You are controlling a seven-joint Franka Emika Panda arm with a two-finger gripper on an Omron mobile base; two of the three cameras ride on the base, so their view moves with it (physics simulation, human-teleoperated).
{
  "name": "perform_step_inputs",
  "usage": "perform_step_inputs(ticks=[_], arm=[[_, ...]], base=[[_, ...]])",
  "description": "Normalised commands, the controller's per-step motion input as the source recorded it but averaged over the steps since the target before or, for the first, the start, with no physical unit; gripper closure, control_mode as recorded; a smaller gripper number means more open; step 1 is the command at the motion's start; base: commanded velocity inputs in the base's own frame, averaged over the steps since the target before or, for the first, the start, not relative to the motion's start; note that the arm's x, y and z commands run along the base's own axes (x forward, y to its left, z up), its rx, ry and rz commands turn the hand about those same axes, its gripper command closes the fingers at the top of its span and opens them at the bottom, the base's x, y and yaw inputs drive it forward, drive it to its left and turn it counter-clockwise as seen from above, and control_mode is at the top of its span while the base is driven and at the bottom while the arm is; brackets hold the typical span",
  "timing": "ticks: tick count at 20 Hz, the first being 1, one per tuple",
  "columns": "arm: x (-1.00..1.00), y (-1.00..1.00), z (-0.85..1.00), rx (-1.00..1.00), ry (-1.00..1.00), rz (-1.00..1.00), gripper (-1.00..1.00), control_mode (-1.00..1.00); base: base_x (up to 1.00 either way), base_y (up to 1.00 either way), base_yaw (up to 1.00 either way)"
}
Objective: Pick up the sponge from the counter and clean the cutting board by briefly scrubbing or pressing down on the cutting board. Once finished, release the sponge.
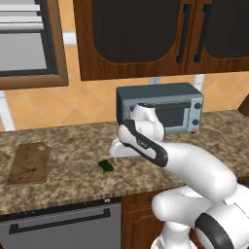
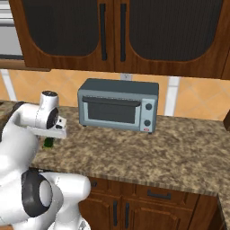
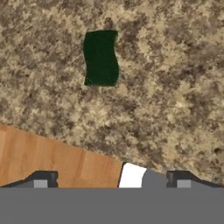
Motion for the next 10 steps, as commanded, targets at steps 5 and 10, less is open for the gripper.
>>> perform_step_inputs(ticks=[5,10], arm=[[-0.38,-0.62,0.55,-0.08,-0.04,0.0,-1.0,-1.0],[-0.5,-0.17,0.6,-0.09,-0.11,0.0,-1.0,-1.0]], base=[[0.0,0.0,0.0],[0.0,0.0,0.0]])
